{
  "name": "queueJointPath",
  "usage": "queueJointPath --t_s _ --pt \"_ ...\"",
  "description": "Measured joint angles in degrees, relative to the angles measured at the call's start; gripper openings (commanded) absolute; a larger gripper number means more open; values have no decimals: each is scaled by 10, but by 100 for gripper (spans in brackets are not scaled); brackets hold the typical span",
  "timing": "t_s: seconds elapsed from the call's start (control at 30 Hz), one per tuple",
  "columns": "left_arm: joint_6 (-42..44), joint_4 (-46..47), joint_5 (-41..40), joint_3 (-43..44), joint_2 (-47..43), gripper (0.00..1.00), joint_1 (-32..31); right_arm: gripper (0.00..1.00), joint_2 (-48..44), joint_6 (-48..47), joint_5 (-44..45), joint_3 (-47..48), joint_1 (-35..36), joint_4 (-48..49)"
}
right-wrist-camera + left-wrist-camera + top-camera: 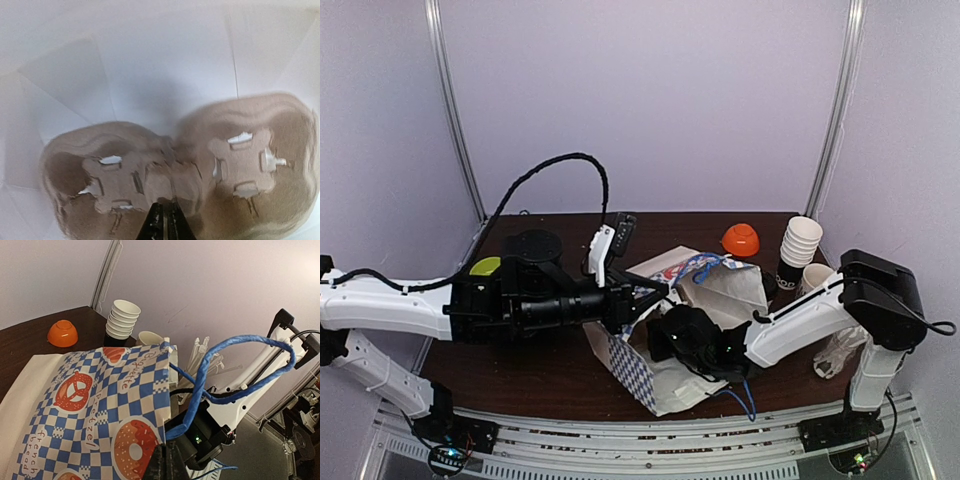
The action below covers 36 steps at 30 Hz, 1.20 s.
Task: Pack the takeout coffee
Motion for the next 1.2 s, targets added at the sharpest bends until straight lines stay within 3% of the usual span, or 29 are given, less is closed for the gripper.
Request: queueJointPath --t_s 0.27,0.57,0.7,0.93,1.2 --pt "-5 0 -29 -2 -11 0 -1 0 -40 -11 -13 -43 1 69" --pt "-5 0 -33 -4 -15 0 -1 36 -43 -17 -24 -41 -1 60" --pt "-5 0 -21 -4 -15 0 -1 43 -33 -14 -45 -24 -7 43" --pt "-5 -5 6 -4 -14 0 -1 37 11 -12 -66 40 -16 -16" --pt "-6 -5 18 -4 -14 0 -1 11 41 -2 -62 79 -22 -64"
